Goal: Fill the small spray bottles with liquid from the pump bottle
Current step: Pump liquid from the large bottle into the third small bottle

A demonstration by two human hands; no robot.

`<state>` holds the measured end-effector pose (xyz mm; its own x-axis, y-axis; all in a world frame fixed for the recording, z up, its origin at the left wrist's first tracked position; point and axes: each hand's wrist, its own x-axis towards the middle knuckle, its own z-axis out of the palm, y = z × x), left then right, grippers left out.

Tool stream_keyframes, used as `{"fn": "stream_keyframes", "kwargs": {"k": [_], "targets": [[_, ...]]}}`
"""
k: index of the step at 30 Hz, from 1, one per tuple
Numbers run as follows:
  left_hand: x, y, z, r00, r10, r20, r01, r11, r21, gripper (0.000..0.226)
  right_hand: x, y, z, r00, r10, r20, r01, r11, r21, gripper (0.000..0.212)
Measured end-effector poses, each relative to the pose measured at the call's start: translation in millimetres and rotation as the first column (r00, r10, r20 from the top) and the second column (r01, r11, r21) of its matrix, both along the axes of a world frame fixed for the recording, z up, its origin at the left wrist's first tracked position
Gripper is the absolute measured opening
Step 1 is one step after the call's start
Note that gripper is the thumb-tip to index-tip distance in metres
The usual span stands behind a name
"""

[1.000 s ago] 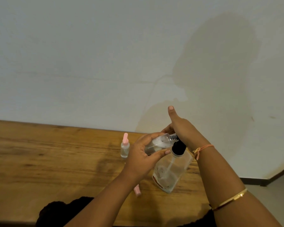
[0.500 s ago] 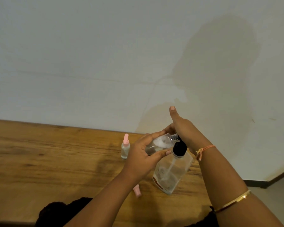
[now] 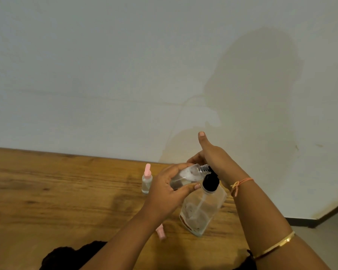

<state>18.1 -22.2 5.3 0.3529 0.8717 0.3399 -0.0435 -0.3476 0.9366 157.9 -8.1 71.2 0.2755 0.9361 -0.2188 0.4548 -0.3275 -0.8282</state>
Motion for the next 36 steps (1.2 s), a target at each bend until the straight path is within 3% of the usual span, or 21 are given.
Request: {"fn": "stream_keyframes", "kwargs": {"k": [8,13,16,24,30,36], "targets": [[0.9,1.1,-5.9,0.998,0.012,-0.058,-0.013,1.0,-0.022,0.036,2.1,3.4,-8.4,0.994,0.007,0.107,-0.004,1.0,-0.025,0.089],[0.7,-0.7,1.7,1.0,0.019,-0.007,-0.019,1.0,0.006,0.036,0.9,-0.2,0.8,0.998,0.024,-0.065,-0.025,1.0,-0.013,0.086],[-1.8,-0.2,3.7,1.0,0.011,0.001,-0.011,1.0,0.004,0.038,-0.5,0.2,3.7,0.997,0.032,-0.076,-0.033,0.999,-0.017,0.084],[1.6,2.9,-8.4,0.999,0.005,-0.051,-0.005,1.0,0.0,0.038,5.0,0.8,-9.3,0.998,0.001,0.063,0.002,0.999,-0.039,0.089],[-0.9,0.3,2.4,1.0,0.011,0.001,-0.011,1.0,0.022,0.039,-0.2,0.2,0.6,0.996,0.02,-0.088,-0.021,1.0,-0.015,0.085],[-0.9,0.6,0.7,1.0,0.006,-0.026,-0.005,0.999,0.035,0.039,1.3,-2.2,-2.7,1.0,0.001,0.021,-0.001,0.999,-0.033,0.086]]}}
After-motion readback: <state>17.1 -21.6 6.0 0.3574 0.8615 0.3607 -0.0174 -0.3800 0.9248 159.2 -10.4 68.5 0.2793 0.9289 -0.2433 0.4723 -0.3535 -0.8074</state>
